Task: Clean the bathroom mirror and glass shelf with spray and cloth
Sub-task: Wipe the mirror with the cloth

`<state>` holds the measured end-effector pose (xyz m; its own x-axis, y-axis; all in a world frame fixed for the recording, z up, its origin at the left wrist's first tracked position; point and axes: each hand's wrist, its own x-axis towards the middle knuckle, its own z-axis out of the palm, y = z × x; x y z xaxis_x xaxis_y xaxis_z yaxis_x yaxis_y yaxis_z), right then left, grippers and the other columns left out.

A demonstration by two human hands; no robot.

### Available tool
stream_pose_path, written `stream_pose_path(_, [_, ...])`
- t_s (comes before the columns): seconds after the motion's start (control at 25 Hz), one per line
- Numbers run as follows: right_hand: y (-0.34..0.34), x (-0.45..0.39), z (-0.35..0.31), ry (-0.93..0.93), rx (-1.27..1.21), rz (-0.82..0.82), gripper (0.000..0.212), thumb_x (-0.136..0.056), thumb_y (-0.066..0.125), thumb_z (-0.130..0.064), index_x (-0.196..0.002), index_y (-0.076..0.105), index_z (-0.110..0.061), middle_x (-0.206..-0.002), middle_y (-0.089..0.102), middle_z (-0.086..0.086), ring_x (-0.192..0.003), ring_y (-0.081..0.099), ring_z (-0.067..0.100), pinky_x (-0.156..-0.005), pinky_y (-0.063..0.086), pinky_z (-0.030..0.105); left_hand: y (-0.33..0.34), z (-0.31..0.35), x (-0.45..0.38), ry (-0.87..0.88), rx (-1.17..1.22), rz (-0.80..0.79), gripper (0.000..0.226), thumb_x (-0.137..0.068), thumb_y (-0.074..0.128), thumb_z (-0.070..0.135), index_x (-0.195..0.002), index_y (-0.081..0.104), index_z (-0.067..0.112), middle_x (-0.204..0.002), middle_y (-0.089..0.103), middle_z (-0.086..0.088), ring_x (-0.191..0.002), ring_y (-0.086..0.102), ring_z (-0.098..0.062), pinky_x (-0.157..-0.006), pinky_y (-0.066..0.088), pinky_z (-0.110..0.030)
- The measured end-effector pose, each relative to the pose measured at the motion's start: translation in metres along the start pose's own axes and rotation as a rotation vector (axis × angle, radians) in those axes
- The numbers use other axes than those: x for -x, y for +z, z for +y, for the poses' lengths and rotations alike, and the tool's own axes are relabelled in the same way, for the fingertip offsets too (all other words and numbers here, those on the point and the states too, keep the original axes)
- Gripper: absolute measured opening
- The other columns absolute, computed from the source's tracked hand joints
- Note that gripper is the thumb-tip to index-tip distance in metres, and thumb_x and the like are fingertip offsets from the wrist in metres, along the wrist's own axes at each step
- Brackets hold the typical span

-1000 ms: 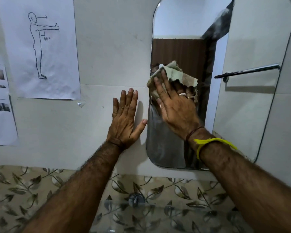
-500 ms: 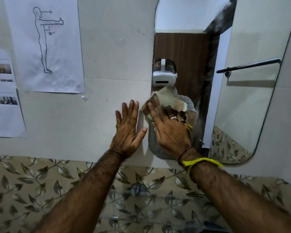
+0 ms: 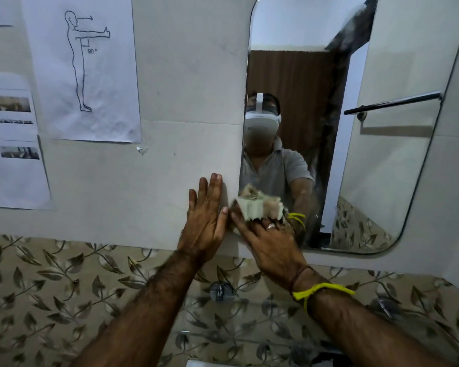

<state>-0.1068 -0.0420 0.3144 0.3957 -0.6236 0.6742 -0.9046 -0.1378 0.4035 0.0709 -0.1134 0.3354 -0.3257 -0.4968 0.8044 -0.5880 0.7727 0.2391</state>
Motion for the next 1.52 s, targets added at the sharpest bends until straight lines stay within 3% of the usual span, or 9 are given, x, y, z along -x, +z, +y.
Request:
stream_pose_path(0.36, [-0.003,0.021,0.012,-0.011,0.013,-0.102,0.084,-0.088,0.051,-0.019,-0.158,0.007,-0.028,-0.126,0.061,0.004,-0.111,0.057,0.030,-0.091,0.051,0.043,0.010,0.011,0.003,-0.072,-0.173,-0.019,0.071,-0.097,0.028,0.025,-0.158,-0.007,0.018,-0.165,-0.018,-0.001,-0.151,-0.021,-0.022,-0.123,-0.007,-0.050])
stream_pose_path(0.44, [-0.012,0.033,0.032,-0.056,-0.001,-0.205,0.083,-0.091,0.044,-0.022,-0.157,-0.005,-0.033,-0.132,0.057,0.004,-0.119,0.054,0.032,-0.090,0.052,0.047,0.009,0.010,0.004,-0.078,-0.227,-0.027,0.070,-0.100,0.029,0.028,-0.157,-0.010,0.019,-0.164,-0.021,-0.001,-0.151,-0.022,-0.023,-0.124,-0.004,-0.052])
stream_pose_path(0.64, [-0.023,0.005,0.028,0.197,0.020,-0.069,0.080,-0.089,0.041,-0.023,-0.158,0.002,-0.029,-0.160,0.033,0.004,-0.130,0.048,0.034,-0.107,0.038,0.048,0.017,0.021,0.006,-0.141,-0.302,-0.027,0.071,-0.101,0.028,0.035,-0.157,-0.011,0.018,-0.163,-0.024,-0.004,-0.151,-0.021,-0.029,-0.122,-0.005,-0.055])
stream_pose_path(0.88, [-0.035,0.018,0.060,-0.080,0.146,-0.143,0.082,-0.090,0.048,-0.021,-0.158,0.003,-0.030,-0.140,0.055,0.005,-0.124,0.055,0.032,-0.101,0.046,0.046,0.010,0.019,0.005,-0.126,-0.372,0.017,0.068,-0.103,0.032,0.026,-0.158,-0.006,0.017,-0.166,-0.010,-0.007,-0.153,-0.007,-0.030,-0.122,0.014,-0.057])
stream_pose_path(1.04, [-0.052,-0.035,0.058,0.218,0.103,0.031,0.074,-0.089,0.032,-0.021,-0.158,0.008,-0.029,-0.163,0.025,0.002,-0.138,0.041,0.030,-0.113,0.026,0.056,0.005,0.032,-0.005,-0.124,-0.395,0.152,0.065,-0.094,0.034,0.022,-0.156,0.018,0.013,-0.163,0.023,-0.012,-0.151,0.023,-0.031,-0.120,0.018,-0.060])
stream_pose_path(1.16, [-0.052,-0.044,0.067,-0.031,0.137,-0.050,0.079,-0.088,0.033,-0.017,-0.158,0.000,-0.030,-0.161,0.030,0.007,-0.140,0.039,0.032,-0.112,0.034,0.054,-0.013,0.054,-0.040,-0.165,-0.170,0.286,0.064,-0.099,0.036,0.026,-0.157,0.013,0.014,-0.165,0.017,-0.008,-0.153,0.014,-0.024,-0.124,0.010,-0.052])
stream_pose_path(1.28, [-0.073,-0.051,0.095,0.003,0.199,0.011,0.073,-0.092,0.031,-0.024,-0.158,0.002,-0.031,-0.150,0.045,0.006,-0.131,0.049,0.033,-0.104,0.043,0.049,-0.033,0.067,-0.076,0.010,-0.062,0.370,0.062,-0.101,0.044,0.021,-0.157,0.018,0.013,-0.166,0.016,-0.007,-0.154,0.008,-0.020,-0.125,0.010,-0.049])
stream_pose_path(1.4, [-0.091,-0.091,0.096,0.152,0.193,0.152,0.070,-0.094,0.039,-0.028,-0.158,0.011,-0.028,-0.165,0.018,0.002,-0.137,0.040,0.028,-0.112,0.031,0.054,-0.047,0.065,-0.113,0.229,-0.061,0.404,0.059,-0.101,0.041,0.025,-0.154,0.024,0.009,-0.163,0.022,-0.013,-0.153,0.015,-0.025,-0.124,0.013,-0.052])
stream_pose_path(1.52, [-0.095,-0.110,0.101,-0.109,0.216,0.173,0.062,-0.095,0.041,-0.031,-0.155,0.028,-0.026,-0.160,0.033,0.004,-0.131,0.044,0.025,-0.105,0.039,0.048,-0.056,0.059,-0.153,0.343,0.027,0.421,0.064,-0.098,0.042,0.028,-0.153,0.026,0.001,-0.162,0.019,-0.019,-0.153,0.013,-0.030,-0.125,0.009,-0.051])
